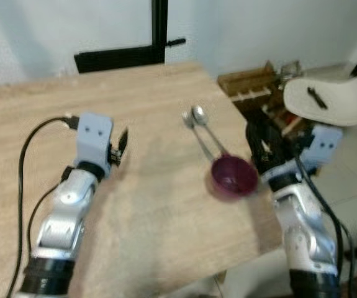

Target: Setting the table

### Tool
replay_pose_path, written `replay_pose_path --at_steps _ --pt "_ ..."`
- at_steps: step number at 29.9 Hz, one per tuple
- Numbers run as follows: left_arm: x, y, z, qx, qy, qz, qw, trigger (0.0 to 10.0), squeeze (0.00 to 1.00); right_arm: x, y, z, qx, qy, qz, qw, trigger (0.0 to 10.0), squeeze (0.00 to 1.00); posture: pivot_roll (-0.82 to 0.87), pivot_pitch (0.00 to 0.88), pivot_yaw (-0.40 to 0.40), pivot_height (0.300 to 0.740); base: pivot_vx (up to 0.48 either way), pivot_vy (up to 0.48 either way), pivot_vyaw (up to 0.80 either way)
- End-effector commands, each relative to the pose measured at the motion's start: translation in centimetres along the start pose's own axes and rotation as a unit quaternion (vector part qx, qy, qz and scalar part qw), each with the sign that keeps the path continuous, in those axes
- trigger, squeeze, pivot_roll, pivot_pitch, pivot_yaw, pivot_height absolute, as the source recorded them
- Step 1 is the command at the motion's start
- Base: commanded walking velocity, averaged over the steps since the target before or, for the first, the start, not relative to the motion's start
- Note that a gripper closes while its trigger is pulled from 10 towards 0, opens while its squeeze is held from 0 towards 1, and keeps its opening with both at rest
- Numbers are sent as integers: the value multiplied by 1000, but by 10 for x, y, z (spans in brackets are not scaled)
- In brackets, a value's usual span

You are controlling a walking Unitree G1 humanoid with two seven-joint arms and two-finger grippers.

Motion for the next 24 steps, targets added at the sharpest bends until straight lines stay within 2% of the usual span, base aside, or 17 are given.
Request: replay_pose_path --at_steps 1,2,3,6,9,12,13,14,18,19,22,24 --pt "5 1 -9 5 -53 14 998 10000 0 7 0 -9 15 2 12 1000 10000 0 -77 0 26 740 0 0 0" --pt "7 2 -12 1 -75 21 997 10000 0 8 0 -16 28 -4 22 999 10000 0 -75 0 20 740 0 0 0" --pt "7 2 -12 1 -75 21 997 10000 0 8 0 -16 28 -4 22 999 10000 0 -75 0 20 740 0 0 0" --pt "11 4 -16 2 -100 26 995 10000 0 12 6 -37 46 -28 32 998 10000 0 -79 0 14 740 0 0 0" --pt "11 3 -18 6 -102 27 994 10000 0 11 12 -40 46 -20 27 998 10000 0 -83 0 14 740 0 0 0" --pt "11 1 -24 -1 -118 37 992 10000 0 8 20 -28 20 36 17 999 10000 0 -89 0 10 740 0 0 0" --pt "11 1 -24 -1 -118 37 992 10000 0 8 20 -28 20 36 17 999 10000 0 -89 0 10 740 0 0 0" --pt "10 0 -28 -28 -134 45 990 10000 0 7 23 -19 -1 71 20 997 10000 0 -89 0 9 740 0 0 0" --pt "7 1 -34 -43 -158 47 985 10000 0 6 23 -8 -11 112 35 993 10000 0 -87 0 6 740 0 0 0" --pt "5 3 -37 -47 -171 45 983 10000 0 4 19 -7 -2 117 54 992 10000 0 -82 0 3 740 0 0 0" --pt "0 10 -40 -49 -178 34 982 10000 0 -3 12 -24 31 54 84 995 10000 0 -83 0 4 740 0 0 0" --pt "-2 12 -38 -45 -170 30 984 10000 0 -5 5 -40 72 -5 94 993 10000 0 -86 0 6 740 0 0 0"
Point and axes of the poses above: a point about 5 cm out from each wrist's last joint towards the gripper, its own x axis pointing back from the gripper into the wrist, its own y axis along the axis of the wrist's last joint, z = x × y, the point moved 1 cm from there along -x, pointing out of the wrist towards the gripper, and after that the axes turned 13 degrees about x, right-handed, at the moved point
